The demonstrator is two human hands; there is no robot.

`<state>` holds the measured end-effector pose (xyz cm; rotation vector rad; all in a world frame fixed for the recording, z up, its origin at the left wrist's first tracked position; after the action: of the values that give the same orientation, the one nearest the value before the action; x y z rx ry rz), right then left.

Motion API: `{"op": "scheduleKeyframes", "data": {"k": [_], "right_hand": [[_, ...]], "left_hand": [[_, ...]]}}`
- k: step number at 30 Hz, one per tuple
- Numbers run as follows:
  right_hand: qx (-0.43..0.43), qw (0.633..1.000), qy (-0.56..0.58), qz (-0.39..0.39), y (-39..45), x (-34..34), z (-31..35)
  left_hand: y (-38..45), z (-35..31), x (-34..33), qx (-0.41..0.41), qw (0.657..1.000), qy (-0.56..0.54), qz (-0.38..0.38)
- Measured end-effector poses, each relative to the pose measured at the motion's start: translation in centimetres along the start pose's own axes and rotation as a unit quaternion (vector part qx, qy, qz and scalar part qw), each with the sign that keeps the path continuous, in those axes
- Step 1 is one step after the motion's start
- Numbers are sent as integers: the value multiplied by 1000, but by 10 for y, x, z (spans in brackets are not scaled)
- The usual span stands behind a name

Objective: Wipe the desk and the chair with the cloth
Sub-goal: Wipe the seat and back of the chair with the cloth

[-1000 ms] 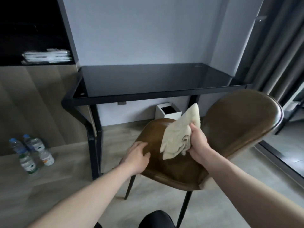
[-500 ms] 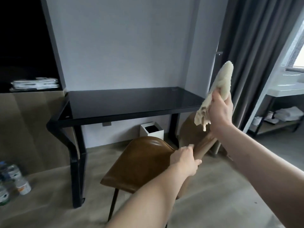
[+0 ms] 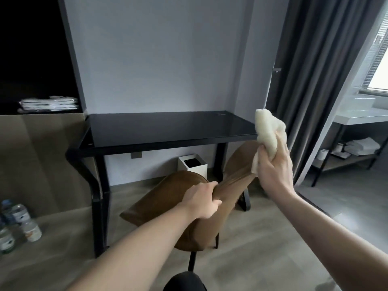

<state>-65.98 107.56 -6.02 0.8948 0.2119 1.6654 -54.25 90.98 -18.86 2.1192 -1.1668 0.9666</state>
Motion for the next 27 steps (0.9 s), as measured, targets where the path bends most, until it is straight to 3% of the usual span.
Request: {"op": "scheduleKeyframes", "data": {"k": [7, 13, 20, 24, 27], "right_hand": [[74, 990, -98, 74, -83, -63, 12], [121, 973, -136, 141, -92, -91, 33], [60, 989, -78, 108, -34, -91, 11], [-32, 994, -35, 102, -13, -101, 3], [-52, 993, -27, 105, -8, -107, 0]], "left_hand": [[-35, 50, 43, 30, 999, -23, 19], [-49, 96, 73, 59, 997, -23, 34], [-41, 78, 90, 78, 994, -27, 77], [-13, 42, 92, 35, 986, -164, 16], [-5, 45, 86, 25, 982, -183, -43]]}}
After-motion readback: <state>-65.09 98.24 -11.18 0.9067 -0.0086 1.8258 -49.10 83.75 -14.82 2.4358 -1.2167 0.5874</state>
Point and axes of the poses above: each hand's wrist, its own y-axis towards the middle knuckle, its own x-axis out of the back of the hand, z = x × y, the point moved 10 cm from there along y, towards the middle knuckle, and after that the axes turned 13 degrees about -y, right-handed, at the moved point
